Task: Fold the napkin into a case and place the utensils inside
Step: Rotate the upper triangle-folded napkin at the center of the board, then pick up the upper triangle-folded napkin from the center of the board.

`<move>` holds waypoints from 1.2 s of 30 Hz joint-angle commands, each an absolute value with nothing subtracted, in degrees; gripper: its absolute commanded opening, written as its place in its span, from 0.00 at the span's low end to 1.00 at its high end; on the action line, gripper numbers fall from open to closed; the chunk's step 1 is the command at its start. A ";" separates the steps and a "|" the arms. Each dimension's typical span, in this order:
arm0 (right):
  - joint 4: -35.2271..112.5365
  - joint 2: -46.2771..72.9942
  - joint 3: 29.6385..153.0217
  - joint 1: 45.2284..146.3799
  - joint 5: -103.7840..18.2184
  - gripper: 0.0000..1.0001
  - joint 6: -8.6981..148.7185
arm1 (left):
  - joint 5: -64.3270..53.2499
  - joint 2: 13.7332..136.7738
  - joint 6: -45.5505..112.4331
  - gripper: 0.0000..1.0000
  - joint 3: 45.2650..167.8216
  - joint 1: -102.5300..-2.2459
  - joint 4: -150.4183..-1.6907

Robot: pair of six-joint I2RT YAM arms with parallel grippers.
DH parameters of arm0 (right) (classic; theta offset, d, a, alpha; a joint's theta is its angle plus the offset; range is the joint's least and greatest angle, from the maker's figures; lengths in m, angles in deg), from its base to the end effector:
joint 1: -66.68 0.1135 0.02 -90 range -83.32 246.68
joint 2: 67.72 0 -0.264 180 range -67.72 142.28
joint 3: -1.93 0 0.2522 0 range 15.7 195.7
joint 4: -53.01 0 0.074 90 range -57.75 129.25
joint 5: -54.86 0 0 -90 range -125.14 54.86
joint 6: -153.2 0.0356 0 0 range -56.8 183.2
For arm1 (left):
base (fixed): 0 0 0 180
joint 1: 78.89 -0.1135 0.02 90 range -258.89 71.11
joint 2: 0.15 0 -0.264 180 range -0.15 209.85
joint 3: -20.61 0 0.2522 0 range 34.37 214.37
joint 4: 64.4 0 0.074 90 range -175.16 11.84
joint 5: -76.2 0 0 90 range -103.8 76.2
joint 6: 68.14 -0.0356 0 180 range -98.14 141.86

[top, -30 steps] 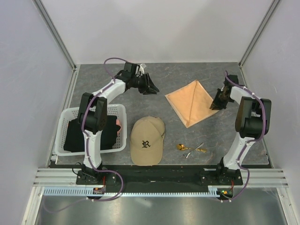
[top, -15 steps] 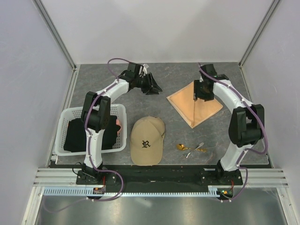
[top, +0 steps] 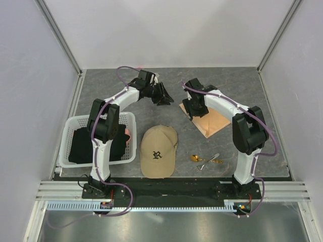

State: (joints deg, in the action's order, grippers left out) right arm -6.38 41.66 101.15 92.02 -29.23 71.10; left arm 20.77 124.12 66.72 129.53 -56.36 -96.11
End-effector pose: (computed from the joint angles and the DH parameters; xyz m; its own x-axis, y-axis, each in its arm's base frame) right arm 0.3577 0.1653 0.2155 -0.8928 -0.2715 -0.3593 -0.2731 0.9608 -0.0475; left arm 0.4377 -0.2034 0.1893 -0.9537 -0.2332 -0.1899 -0.0002 0.6320 -0.7750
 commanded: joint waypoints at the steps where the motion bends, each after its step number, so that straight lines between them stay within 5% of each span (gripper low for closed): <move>1: -6.19 41.18 101.05 94.10 -28.28 0.63 69.61 | 20.57 120.08 69.06 0.39 129.56 -56.30 -96.53; 18: 0.14 37.05 86.98 94.27 -26.70 0.58 70.05 | 22.59 121.05 67.92 0.36 130.97 -56.83 -98.11; 36: -0.22 36.25 87.68 94.27 -23.98 0.54 69.17 | 23.64 120.87 66.42 0.35 131.49 -57.27 -99.95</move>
